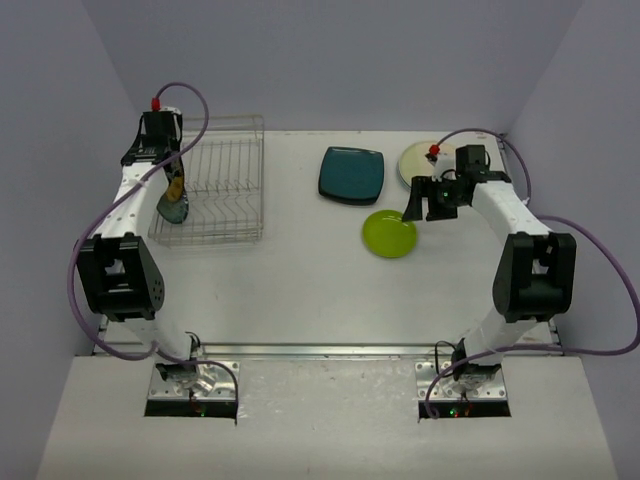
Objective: Unload the plates from the dish rack
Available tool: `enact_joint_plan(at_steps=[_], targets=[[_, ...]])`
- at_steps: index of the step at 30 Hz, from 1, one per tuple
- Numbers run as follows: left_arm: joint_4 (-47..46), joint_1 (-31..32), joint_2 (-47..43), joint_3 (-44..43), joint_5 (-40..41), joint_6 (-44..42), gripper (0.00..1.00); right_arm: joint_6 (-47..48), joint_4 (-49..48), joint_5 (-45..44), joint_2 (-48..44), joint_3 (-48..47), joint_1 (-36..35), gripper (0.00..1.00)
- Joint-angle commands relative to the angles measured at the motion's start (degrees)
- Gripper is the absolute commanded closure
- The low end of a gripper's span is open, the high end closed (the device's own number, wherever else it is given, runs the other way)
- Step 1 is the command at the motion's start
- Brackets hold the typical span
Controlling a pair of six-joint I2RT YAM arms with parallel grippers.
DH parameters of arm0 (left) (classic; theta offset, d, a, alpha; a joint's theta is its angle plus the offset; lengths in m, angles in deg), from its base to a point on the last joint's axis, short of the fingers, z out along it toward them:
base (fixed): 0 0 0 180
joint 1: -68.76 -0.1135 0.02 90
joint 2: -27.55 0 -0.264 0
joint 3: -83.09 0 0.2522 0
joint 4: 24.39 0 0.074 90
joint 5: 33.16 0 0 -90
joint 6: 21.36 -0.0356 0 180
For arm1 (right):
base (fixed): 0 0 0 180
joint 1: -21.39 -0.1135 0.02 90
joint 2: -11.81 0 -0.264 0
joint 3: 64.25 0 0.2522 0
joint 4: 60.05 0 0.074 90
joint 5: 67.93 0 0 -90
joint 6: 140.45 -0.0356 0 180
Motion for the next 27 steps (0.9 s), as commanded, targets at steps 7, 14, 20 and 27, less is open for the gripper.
enact_joint_plan(at_steps=[7,14,20,27], targets=[[-0.4,3.36,-17.37,-4.53,-26.82,1.13,1.0,1.4,-8.56,15.42,-12.29,4.02,-3.31,0.21],[-0.23,5.23,-22.9,3.83,-58.27,8.28,1.0,0.06,-16.82,17.56,-18.61,6.41,-12.63,0.01],[-0.54,15.57,-24.98,8.39,-59.91,9.96,1.0,-2.72,-19.63,12.94,-16.41,1.22,-22.01,0.01],[-0.33,18.57,-24.63,11.86,-63.28,9.44,1.0,-7.15,-23.98,8.1,-11.23,-3.36,-27.54,0.07]])
